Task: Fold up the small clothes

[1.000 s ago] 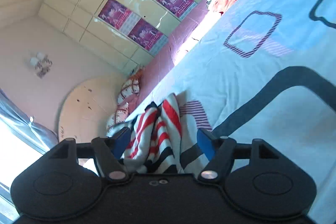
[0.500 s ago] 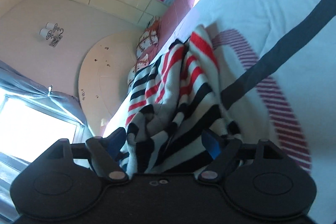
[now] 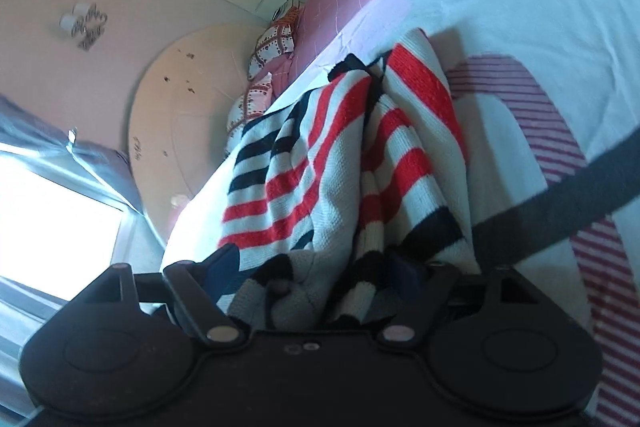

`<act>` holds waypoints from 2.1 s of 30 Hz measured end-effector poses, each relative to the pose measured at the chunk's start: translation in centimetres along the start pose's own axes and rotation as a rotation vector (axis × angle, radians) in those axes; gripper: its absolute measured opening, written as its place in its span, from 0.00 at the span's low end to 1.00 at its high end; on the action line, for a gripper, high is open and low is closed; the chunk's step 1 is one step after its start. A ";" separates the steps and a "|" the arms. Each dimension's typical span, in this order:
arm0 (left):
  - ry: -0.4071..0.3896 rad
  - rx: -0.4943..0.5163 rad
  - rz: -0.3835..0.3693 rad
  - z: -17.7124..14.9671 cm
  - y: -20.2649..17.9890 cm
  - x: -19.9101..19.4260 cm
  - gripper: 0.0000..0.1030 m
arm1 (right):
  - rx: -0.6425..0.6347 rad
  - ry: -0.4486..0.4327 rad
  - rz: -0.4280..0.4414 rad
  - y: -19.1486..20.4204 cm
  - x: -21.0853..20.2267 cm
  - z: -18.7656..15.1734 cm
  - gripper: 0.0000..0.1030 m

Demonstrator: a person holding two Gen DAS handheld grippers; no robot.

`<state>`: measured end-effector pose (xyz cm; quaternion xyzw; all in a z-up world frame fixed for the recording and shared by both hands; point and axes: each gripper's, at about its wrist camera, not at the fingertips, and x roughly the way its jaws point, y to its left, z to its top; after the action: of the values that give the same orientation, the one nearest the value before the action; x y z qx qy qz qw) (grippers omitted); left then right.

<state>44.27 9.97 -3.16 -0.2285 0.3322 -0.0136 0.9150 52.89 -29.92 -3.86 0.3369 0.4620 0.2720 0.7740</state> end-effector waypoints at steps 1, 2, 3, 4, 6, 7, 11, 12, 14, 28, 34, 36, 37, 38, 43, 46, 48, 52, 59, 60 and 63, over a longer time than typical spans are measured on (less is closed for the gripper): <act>0.022 -0.012 -0.009 -0.1 0.2 0.6 0.79 | -0.041 0.000 -0.027 0.3 0.0 0.0 0.37; 0.039 -0.017 -0.015 -0.2 0.2 1.0 0.79 | -0.084 0.000 -0.066 0.8 0.1 -0.2 0.34; 0.037 -0.017 -0.018 -0.3 0.2 1.2 0.79 | -0.124 -0.002 -0.099 1.4 0.1 -0.3 0.31; 0.031 -0.011 -0.018 -0.4 0.0 1.3 0.79 | -0.156 -0.016 -0.100 1.8 -0.2 -0.5 0.28; 0.024 0.008 -0.012 -0.4 -0.4 1.3 0.79 | -0.242 -0.065 -0.086 3.1 -1.3 -0.9 0.27; 0.025 0.010 -0.014 -0.4 -0.5 1.4 0.79 | -0.281 -0.087 -0.087 3.8 -1.7 -1.0 0.27; 0.033 0.020 -0.032 -0.4 -1.3 2.0 0.79 | -0.360 -0.166 -0.083 5.3 -3.6 -1.0 0.26; 0.034 0.034 -0.037 -0.4 -1.7 2.2 0.79 | -0.378 -0.180 -0.083 5.4 -4.2 -1.1 0.26; 0.039 0.067 -0.038 -0.5 -2.4 2.6 0.79 | -0.372 -0.191 -0.082 4.8 -4.8 -1.2 0.26; 0.017 0.073 -0.034 0.5 -2.4 2.6 0.79 | -0.150 -0.183 -0.047 -1.7 -3.0 2.2 0.42; 0.057 0.052 -0.020 0.6 -1.7 3.8 0.79 | -0.185 -0.144 -0.059 -1.9 -0.1 4.2 0.40; 0.065 0.046 -0.022 0.5 -1.7 4.2 0.79 | -0.230 -0.145 -0.094 -1.4 0.4 4.3 0.36; 0.068 0.041 -0.023 0.5 -1.8 4.3 0.79 | -0.258 -0.141 -0.124 -1.0 0.7 4.3 0.36; 0.068 0.039 -0.025 0.4 -1.8 4.4 0.79 | -0.292 -0.140 -0.148 -0.5 0.8 4.2 0.37; 0.058 0.020 -0.026 0.1 -1.9 4.5 0.79 | -0.461 -0.179 -0.216 1.9 0.7 3.5 0.11; 0.043 0.068 -0.033 -0.1 -3.0 4.3 0.79 | -0.555 -0.259 -0.229 3.3 -0.7 2.7 0.10; 0.064 0.102 -0.018 -0.2 -3.8 4.8 0.79 | -0.553 -0.279 -0.216 3.3 -1.5 2.7 0.10; 0.097 0.076 -0.020 -0.1 -4.0 5.6 0.79 | -0.467 -0.210 -0.268 0.8 0.1 3.6 0.10; 0.102 0.108 0.020 -0.1 -4.5 6.2 0.91 | -0.340 -0.210 -0.299 -0.4 -0.7 4.0 0.28; 0.091 0.109 0.019 0.0 -4.5 5.7 0.89 | -0.326 -0.213 -0.278 -0.1 -1.7 3.9 0.35; 0.043 0.092 -0.039 -0.1 -4.0 3.1 0.88 | -0.215 -0.223 -0.152 -0.5 -6.2 2.3 0.55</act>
<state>47.07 5.82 -3.41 -0.1922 0.3461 -0.0517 0.9169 52.36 -35.37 -0.14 0.2442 0.3658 0.2215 0.8703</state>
